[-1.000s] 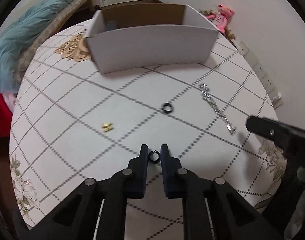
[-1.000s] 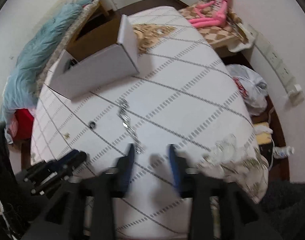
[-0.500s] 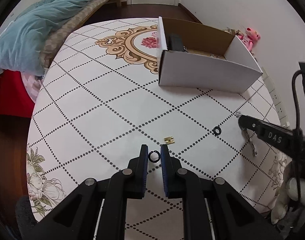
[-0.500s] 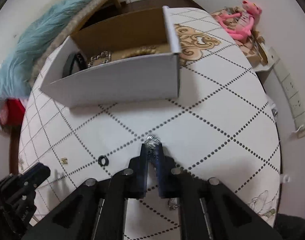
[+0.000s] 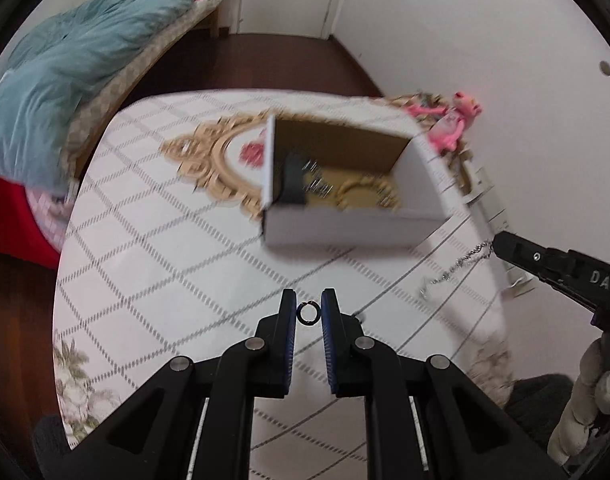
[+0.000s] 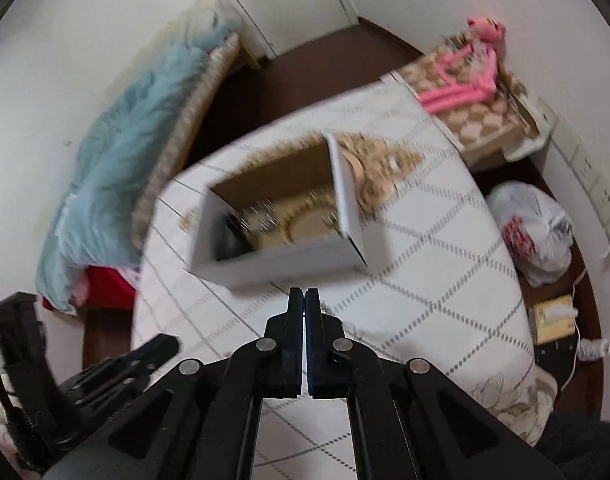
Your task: Organize jewelry
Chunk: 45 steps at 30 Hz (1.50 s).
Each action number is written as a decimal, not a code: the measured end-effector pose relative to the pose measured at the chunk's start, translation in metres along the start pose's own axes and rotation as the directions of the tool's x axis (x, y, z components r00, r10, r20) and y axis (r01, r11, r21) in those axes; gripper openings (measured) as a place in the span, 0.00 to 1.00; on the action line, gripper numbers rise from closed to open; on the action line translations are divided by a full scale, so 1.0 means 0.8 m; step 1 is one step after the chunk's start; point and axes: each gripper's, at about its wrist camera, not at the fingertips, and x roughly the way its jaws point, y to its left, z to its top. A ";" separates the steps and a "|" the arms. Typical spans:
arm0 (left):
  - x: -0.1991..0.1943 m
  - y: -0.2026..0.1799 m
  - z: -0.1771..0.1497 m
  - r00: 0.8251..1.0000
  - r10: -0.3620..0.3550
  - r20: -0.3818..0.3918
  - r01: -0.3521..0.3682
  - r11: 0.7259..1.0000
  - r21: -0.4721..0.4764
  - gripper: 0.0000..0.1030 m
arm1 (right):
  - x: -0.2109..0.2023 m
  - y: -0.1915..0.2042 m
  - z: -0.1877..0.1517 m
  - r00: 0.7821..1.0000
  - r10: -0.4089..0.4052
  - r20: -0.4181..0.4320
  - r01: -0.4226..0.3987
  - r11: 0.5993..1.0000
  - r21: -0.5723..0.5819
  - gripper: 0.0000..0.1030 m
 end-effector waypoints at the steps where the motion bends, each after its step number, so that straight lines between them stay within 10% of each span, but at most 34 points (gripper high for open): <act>1: -0.005 -0.006 0.011 1.000 -0.014 0.010 0.014 1.000 0.008 0.10 | -0.011 0.005 0.009 1.000 0.012 0.015 -0.012 1.000 -0.006 0.01; 12: -0.014 -0.023 0.124 0.994 -0.075 0.074 0.072 0.997 0.038 0.10 | -0.010 0.048 0.115 0.997 0.064 0.039 -0.061 0.995 -0.082 0.01; 30: 0.112 -0.006 0.181 0.965 -0.144 -0.218 0.128 0.988 -0.083 0.12 | 0.124 0.017 0.165 0.984 0.013 -0.180 -0.025 0.997 -0.067 0.01; 34: 0.108 0.000 0.189 0.976 -0.099 -0.195 0.085 0.993 -0.081 0.73 | 0.129 0.018 0.167 0.979 0.017 -0.203 -0.031 0.997 -0.066 0.01; 45: 0.089 0.026 0.196 0.989 0.056 -0.136 -0.065 0.996 -0.062 0.93 | 0.161 0.024 0.165 0.945 -0.006 -0.328 -0.017 0.998 -0.067 0.02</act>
